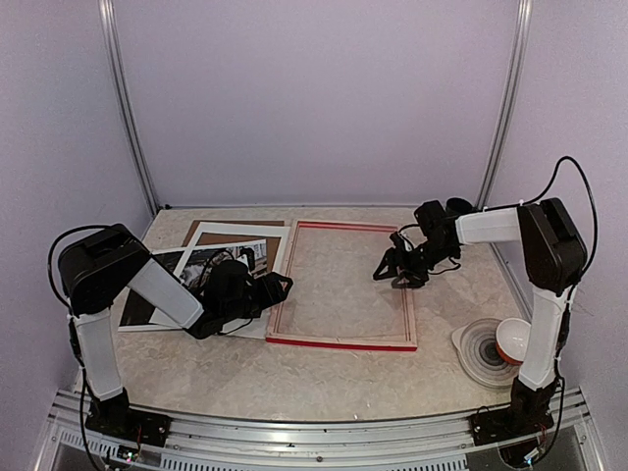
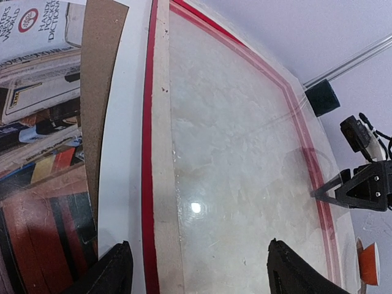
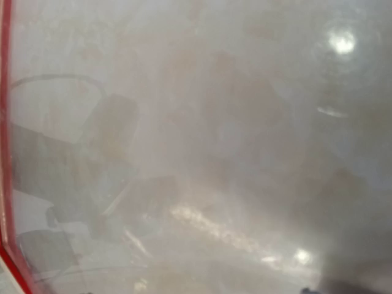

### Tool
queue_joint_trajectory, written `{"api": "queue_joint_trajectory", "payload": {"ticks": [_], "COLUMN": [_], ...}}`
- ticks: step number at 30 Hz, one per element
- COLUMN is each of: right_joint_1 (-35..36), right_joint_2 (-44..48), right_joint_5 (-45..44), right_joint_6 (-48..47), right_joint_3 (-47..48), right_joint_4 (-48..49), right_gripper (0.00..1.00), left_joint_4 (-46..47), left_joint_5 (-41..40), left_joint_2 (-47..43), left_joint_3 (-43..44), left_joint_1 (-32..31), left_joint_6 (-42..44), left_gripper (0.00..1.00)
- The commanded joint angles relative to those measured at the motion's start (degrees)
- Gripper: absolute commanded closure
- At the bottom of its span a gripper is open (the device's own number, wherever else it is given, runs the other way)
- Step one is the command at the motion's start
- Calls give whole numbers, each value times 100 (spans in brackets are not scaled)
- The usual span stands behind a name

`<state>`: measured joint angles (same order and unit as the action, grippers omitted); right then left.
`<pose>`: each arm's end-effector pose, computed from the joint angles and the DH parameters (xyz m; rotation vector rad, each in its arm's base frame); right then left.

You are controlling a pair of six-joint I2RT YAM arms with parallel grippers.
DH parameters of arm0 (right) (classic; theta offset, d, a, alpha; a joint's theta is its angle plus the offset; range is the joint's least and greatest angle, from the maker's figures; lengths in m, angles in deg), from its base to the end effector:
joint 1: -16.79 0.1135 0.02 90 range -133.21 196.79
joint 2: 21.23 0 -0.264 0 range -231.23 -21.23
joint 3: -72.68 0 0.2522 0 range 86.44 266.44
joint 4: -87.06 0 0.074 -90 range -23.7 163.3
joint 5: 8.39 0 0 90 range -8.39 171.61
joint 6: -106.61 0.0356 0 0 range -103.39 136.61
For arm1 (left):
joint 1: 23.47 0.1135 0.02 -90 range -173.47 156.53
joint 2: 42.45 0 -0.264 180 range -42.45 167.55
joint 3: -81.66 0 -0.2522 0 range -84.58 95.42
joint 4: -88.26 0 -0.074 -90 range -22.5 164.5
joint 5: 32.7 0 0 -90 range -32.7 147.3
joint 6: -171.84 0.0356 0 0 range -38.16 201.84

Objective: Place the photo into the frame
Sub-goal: Place the glass panel at the frame body.

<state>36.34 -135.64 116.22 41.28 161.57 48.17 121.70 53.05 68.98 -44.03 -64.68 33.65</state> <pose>0.3714 0.1533 0.1521 -0.0722 2.7797 1.0377 0.2678 -0.2310 0.1035 -0.1792 2.0992 -0.9124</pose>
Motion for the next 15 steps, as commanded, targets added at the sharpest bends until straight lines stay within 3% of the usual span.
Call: {"api": "queue_joint_trajectory", "payload": {"ticks": [1, 15], "right_joint_1": [75, 181], "right_joint_2": [267, 223], "right_joint_5": [-189, -485], "right_joint_6": [-233, -580], "right_joint_3": [241, 537], "right_joint_4": [-341, -838], "right_gripper": [28, 25], "left_joint_4": [-36, 69], "left_joint_5": [197, 231], "left_joint_2": [152, 209], "left_joint_3": [-69, -91], "left_joint_1": [-27, -10], "left_joint_6": [-49, -112], "left_gripper": [26, 26]}}
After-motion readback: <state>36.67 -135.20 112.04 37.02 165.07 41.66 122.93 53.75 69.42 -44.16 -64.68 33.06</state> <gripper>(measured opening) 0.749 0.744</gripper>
